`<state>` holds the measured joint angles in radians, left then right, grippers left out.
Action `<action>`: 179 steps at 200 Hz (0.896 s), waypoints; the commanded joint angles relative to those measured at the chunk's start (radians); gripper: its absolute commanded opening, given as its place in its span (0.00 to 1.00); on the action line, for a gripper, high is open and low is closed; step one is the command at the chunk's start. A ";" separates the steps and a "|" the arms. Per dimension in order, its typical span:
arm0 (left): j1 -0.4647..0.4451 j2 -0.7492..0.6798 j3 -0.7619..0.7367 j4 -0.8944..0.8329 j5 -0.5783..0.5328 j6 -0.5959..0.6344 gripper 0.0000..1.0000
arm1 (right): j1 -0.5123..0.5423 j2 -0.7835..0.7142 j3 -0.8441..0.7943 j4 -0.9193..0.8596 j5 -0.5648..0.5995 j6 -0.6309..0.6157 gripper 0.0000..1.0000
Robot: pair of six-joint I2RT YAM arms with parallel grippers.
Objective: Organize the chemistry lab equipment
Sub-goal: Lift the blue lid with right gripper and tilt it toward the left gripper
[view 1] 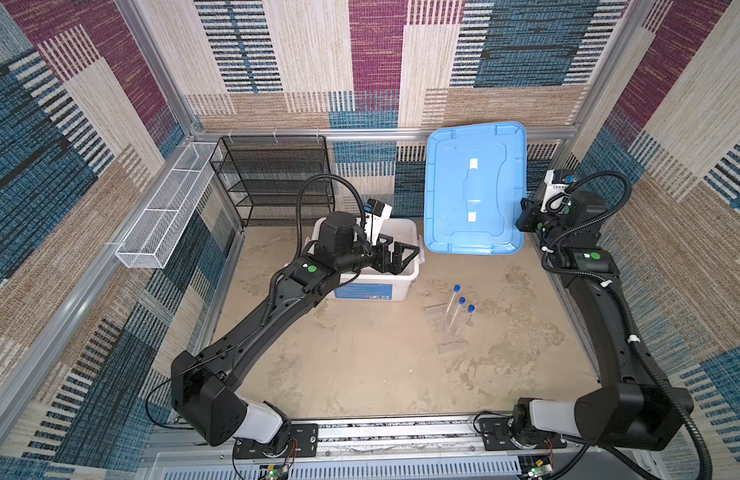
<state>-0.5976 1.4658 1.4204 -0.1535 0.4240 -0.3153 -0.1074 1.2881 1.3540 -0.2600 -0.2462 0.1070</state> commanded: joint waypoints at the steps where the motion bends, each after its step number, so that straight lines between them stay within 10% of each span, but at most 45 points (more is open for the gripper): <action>1: 0.003 0.034 0.029 0.083 0.023 -0.013 0.99 | 0.010 -0.032 -0.015 0.093 -0.148 0.065 0.00; 58: 0.002 0.070 0.019 0.213 0.056 -0.066 0.99 | 0.035 -0.070 -0.060 0.122 -0.231 0.103 0.00; 179: 0.009 0.048 -0.044 0.299 0.053 -0.175 0.58 | 0.097 -0.036 -0.107 0.154 -0.181 0.100 0.00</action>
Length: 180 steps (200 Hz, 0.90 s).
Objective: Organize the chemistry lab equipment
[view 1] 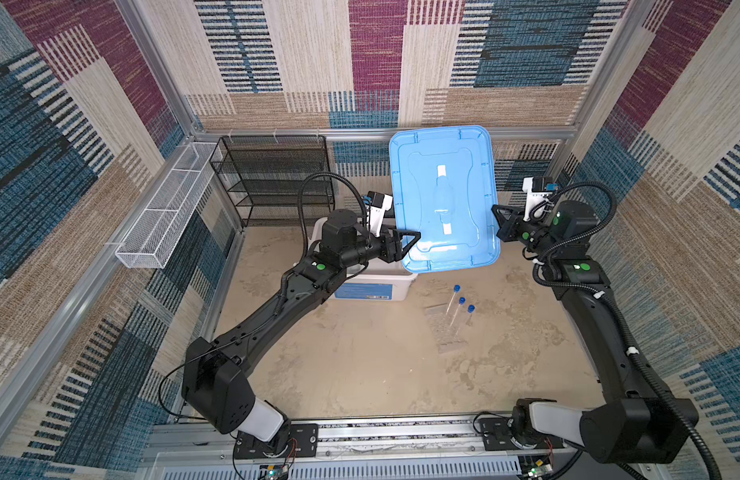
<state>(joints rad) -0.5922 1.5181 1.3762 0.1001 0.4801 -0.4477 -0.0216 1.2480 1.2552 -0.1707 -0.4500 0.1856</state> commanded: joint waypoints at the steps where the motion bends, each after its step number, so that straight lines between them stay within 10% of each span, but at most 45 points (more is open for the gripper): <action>1: 0.003 -0.004 0.000 0.046 -0.004 -0.045 0.58 | 0.012 0.005 -0.009 0.066 0.022 0.021 0.00; 92: 0.059 -0.020 -0.063 0.156 0.091 -0.200 0.66 | 0.036 0.043 -0.029 0.083 0.068 0.017 0.00; 180: 0.063 -0.003 -0.043 0.076 0.077 -0.163 0.17 | 0.061 0.057 -0.045 0.106 0.065 0.014 0.00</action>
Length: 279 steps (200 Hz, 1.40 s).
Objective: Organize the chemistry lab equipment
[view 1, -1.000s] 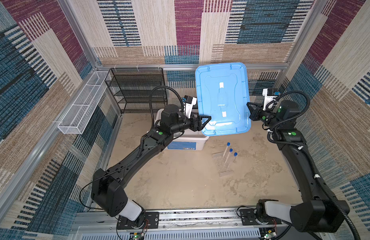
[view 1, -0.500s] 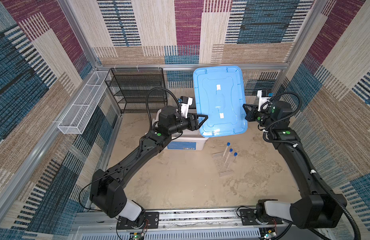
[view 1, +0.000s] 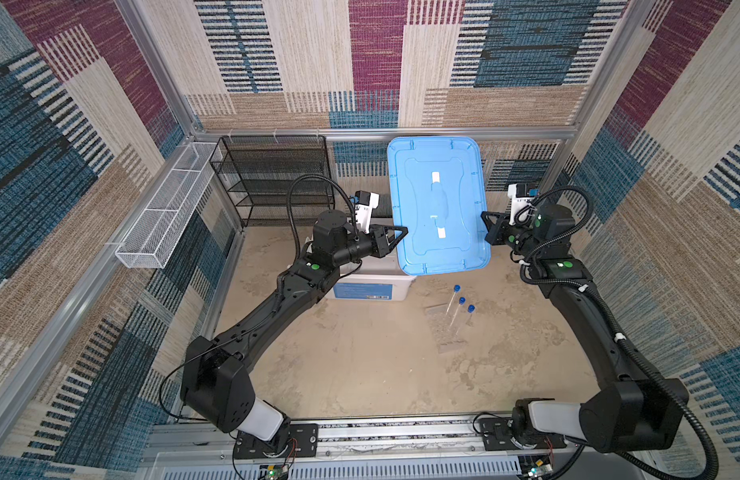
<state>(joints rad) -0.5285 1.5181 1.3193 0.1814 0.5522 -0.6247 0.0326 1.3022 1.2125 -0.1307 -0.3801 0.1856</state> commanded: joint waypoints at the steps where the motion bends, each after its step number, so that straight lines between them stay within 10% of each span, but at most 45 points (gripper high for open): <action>1: -0.001 -0.004 0.014 -0.007 0.004 0.015 0.17 | 0.007 0.003 -0.001 0.066 -0.006 0.015 0.00; 37: 0.001 -0.014 0.025 -0.053 -0.016 0.057 0.11 | 0.018 0.011 -0.004 0.081 -0.036 0.016 0.05; 82: 0.016 -0.052 0.030 -0.134 -0.113 0.145 0.06 | 0.018 0.050 0.027 0.069 -0.095 0.063 0.50; 132: 0.020 -0.130 0.106 -0.364 -0.430 0.425 0.04 | 0.018 0.072 0.116 0.050 -0.090 0.136 0.76; 185: 0.012 -0.206 0.086 -0.422 -0.903 0.829 0.04 | 0.048 0.191 0.382 -0.072 -0.244 0.264 0.86; 279: -0.061 -0.207 -0.009 -0.363 -1.109 1.187 0.06 | 0.220 0.440 0.774 -0.198 -0.276 0.271 0.99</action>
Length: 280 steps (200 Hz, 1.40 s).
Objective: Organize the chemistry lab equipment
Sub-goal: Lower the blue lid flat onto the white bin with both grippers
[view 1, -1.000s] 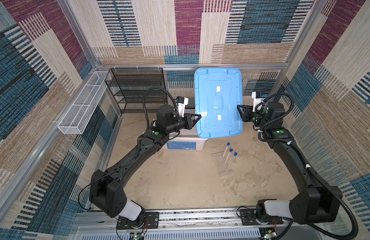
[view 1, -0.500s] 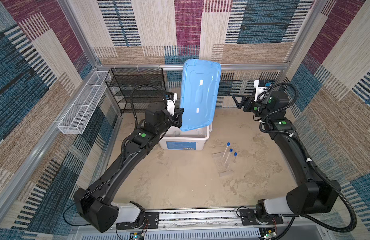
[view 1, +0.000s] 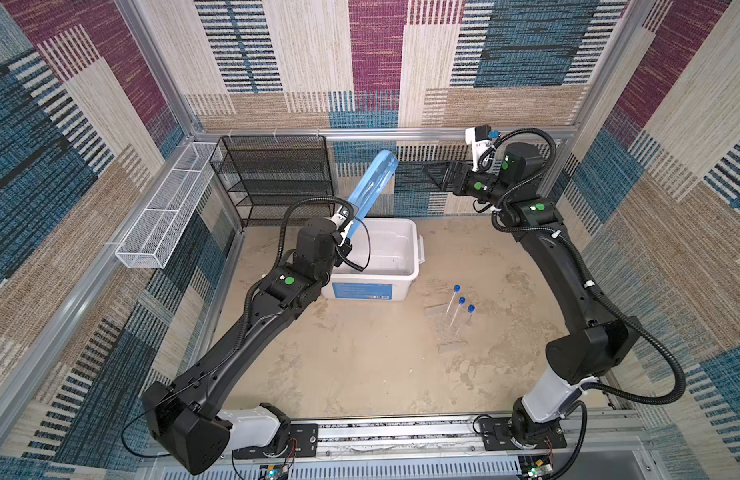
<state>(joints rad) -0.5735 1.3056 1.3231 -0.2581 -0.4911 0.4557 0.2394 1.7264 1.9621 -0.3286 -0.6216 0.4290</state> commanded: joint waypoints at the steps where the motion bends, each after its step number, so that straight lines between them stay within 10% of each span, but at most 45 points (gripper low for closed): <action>1: -0.017 0.006 -0.014 0.077 -0.067 0.108 0.06 | 0.014 0.016 0.025 0.001 -0.036 0.029 0.99; 140: -0.183 0.044 -0.164 0.227 -0.169 0.202 0.14 | 0.019 0.036 -0.160 -0.085 -0.051 -0.006 0.91; 280: -0.250 0.027 -0.303 0.198 -0.097 -0.038 0.38 | 0.017 -0.033 -0.495 0.069 -0.086 0.031 0.86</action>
<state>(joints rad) -0.8185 1.3434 1.0325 -0.0620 -0.6262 0.5243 0.2562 1.7020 1.4960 -0.3244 -0.6971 0.4519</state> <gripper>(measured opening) 0.361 0.862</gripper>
